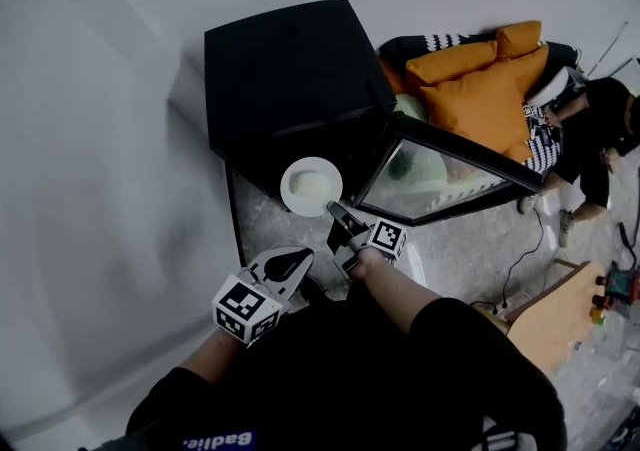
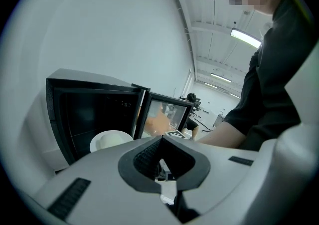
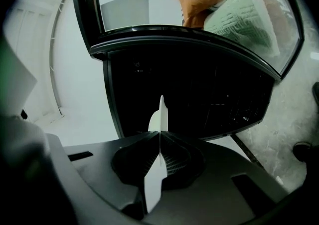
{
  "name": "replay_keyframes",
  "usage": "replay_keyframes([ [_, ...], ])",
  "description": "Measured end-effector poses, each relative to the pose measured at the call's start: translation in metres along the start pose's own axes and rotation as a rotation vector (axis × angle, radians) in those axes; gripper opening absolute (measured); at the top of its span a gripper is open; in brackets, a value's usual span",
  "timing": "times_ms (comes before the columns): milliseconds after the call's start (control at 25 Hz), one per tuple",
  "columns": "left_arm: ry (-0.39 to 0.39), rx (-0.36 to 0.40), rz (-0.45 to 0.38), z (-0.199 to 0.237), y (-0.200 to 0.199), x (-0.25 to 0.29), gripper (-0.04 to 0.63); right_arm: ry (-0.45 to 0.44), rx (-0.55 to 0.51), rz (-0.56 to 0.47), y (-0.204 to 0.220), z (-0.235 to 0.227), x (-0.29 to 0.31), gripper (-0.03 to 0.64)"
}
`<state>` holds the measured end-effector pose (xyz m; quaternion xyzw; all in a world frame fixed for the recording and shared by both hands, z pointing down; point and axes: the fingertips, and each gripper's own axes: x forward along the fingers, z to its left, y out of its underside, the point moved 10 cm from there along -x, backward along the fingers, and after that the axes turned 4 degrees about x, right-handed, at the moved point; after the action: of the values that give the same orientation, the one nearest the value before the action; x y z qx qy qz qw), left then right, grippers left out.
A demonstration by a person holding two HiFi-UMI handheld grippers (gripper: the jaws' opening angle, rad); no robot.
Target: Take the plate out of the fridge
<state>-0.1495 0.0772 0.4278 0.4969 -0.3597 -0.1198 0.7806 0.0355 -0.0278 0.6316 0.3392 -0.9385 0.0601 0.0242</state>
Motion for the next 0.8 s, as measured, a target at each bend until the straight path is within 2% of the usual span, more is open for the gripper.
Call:
replay_keyframes([
  [440,0.016,-0.01,-0.015,-0.004,0.009,0.0,0.008,-0.079,-0.016,0.041,0.006,0.071,-0.024,0.015],
  [800,0.021,0.003,-0.066,-0.006,-0.002,-0.003,0.008,-0.132,-0.025,0.052,0.007,0.12,-0.051,0.015],
])
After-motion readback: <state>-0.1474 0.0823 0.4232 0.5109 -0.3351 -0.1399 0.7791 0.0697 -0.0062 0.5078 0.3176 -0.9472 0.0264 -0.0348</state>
